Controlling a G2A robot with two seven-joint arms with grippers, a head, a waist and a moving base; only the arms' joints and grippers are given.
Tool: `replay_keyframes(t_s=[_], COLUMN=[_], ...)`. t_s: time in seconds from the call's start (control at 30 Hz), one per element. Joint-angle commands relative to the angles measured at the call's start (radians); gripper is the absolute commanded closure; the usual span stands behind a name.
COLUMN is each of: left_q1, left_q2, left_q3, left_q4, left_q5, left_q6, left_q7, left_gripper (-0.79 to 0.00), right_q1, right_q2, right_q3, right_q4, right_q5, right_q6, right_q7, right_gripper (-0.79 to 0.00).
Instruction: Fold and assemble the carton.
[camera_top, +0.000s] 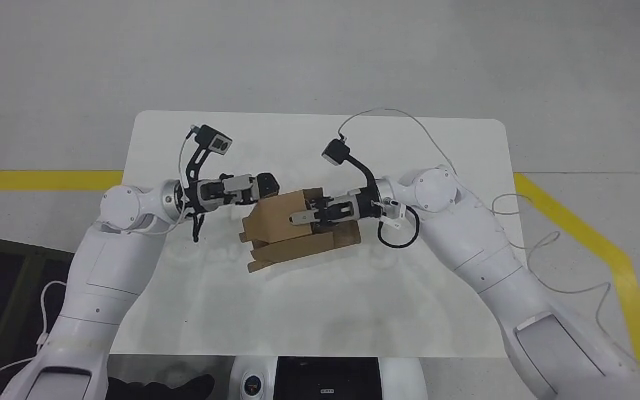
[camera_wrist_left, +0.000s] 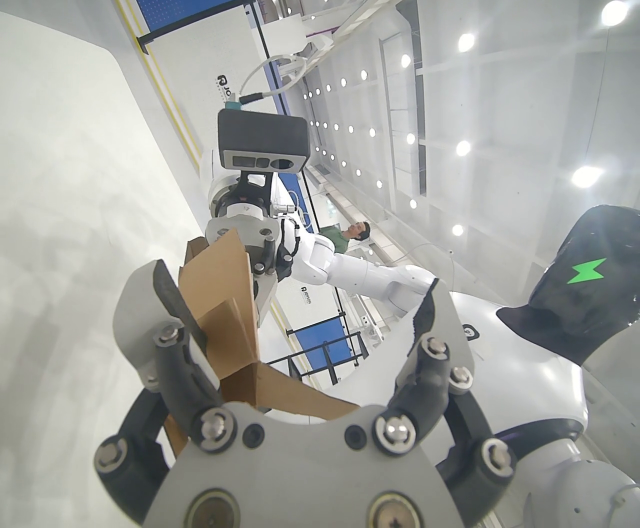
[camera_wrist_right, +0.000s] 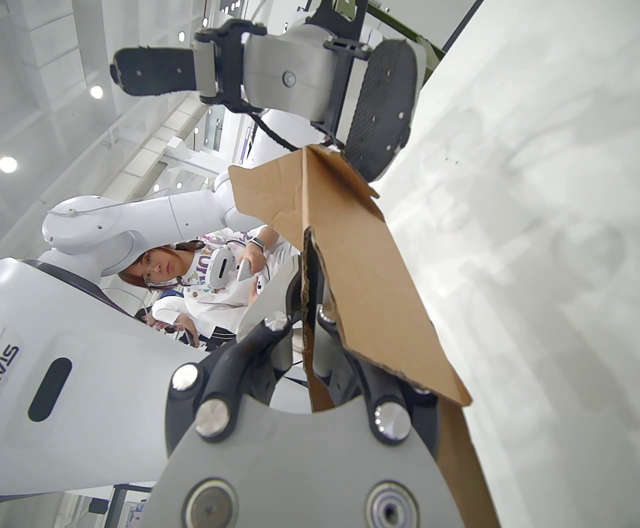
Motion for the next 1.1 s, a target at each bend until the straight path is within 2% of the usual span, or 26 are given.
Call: replay_keyframes(t_s=[0.0,0.3,0.63,1.07], left_q1=[0.0,-0.022,0.003,0.014], left_q2=[-0.001,0.0,0.0,-0.004], left_q3=[0.0,-0.024,-0.033,-0.028], left_q4=[0.001,0.038,-0.014,-0.014], left_q5=[0.001,0.024,0.014,0.021], left_q6=[-0.001,-0.022,-0.025,-0.024], left_q7=[0.001,0.029,0.028,0.036], left_gripper=[-0.785,-0.785,-0.785,-0.785], right_q1=[0.001,-0.008,-0.047,-0.042], right_q2=[-0.001,0.01,0.035,0.041], right_q3=[0.001,0.055,0.139,0.171], right_q4=[0.003,0.041,-0.01,-0.05], right_q5=[0.0,-0.034,-0.12,-0.146], right_q6=[-0.001,-0.004,0.04,0.057], right_q7=[-0.001,-0.063,-0.189,-0.205], right_gripper=[0.0,0.0,0.0,0.0])
